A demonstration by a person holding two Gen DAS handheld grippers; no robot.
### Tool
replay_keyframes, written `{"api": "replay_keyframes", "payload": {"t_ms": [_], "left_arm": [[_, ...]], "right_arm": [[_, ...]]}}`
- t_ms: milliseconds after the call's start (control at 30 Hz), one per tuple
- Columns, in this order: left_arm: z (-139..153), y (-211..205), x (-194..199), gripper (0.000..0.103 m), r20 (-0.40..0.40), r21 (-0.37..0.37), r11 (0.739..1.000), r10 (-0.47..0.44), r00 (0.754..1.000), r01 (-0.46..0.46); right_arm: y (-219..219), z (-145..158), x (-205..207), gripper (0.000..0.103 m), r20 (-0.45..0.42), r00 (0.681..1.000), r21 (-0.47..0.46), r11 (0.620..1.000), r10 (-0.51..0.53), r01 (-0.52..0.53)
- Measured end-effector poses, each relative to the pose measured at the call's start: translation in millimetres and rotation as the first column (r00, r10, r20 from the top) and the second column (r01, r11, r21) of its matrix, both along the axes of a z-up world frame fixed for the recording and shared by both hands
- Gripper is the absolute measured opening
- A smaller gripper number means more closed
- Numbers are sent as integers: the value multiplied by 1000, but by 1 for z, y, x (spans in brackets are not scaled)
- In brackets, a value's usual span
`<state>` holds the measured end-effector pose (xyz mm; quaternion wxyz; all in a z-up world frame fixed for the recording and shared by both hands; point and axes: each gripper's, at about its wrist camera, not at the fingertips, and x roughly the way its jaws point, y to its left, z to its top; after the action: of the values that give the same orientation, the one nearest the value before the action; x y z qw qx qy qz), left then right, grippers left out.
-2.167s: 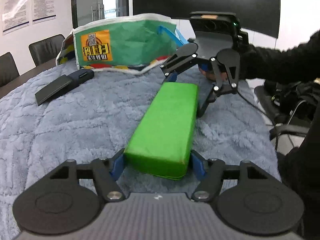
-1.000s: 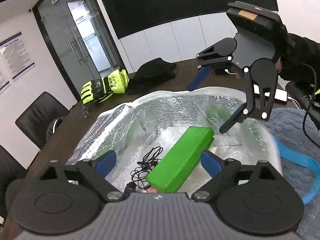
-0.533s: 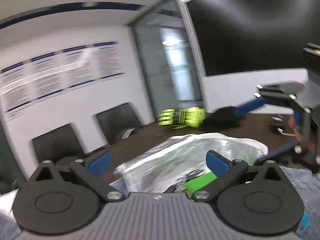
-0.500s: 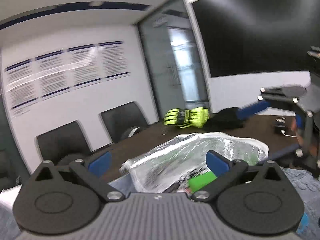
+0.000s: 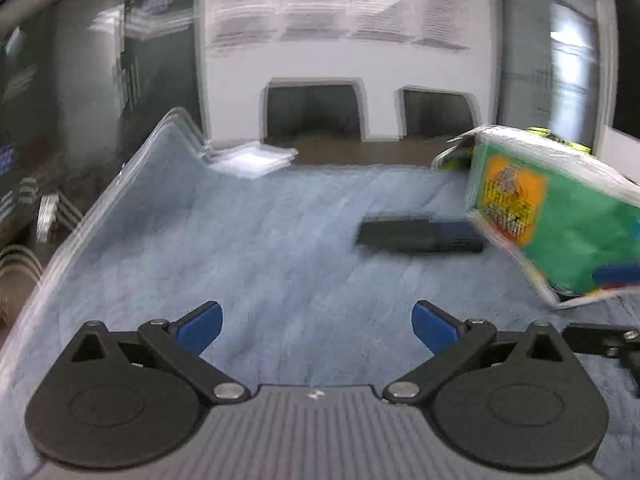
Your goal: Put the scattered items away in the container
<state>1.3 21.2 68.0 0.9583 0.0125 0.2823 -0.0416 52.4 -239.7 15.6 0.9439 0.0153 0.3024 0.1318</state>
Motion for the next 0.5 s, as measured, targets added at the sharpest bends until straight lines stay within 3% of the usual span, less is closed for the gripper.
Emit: {"api": "replay_keyframes", "payload": {"t_ms": [133, 233, 300, 500], "left_arm": [[-40, 2, 1, 103, -92, 6, 999, 51, 994, -51], [-52, -3, 2, 103, -106, 11, 1000, 31, 994, -30], [-58, -7, -2, 103, -75, 39, 999, 38, 996, -35], [-77, -10, 9, 103, -98, 46, 999, 33, 995, -28]], "right_arm": [[16, -40, 20, 103, -105, 985, 81, 986, -139, 148], [32, -56, 11, 103, -53, 982, -3, 984, -179, 179], [40, -61, 13, 103, -46, 985, -63, 985, -165, 162], [51, -51, 13, 103, -31, 987, -149, 977, -158, 152]]}}
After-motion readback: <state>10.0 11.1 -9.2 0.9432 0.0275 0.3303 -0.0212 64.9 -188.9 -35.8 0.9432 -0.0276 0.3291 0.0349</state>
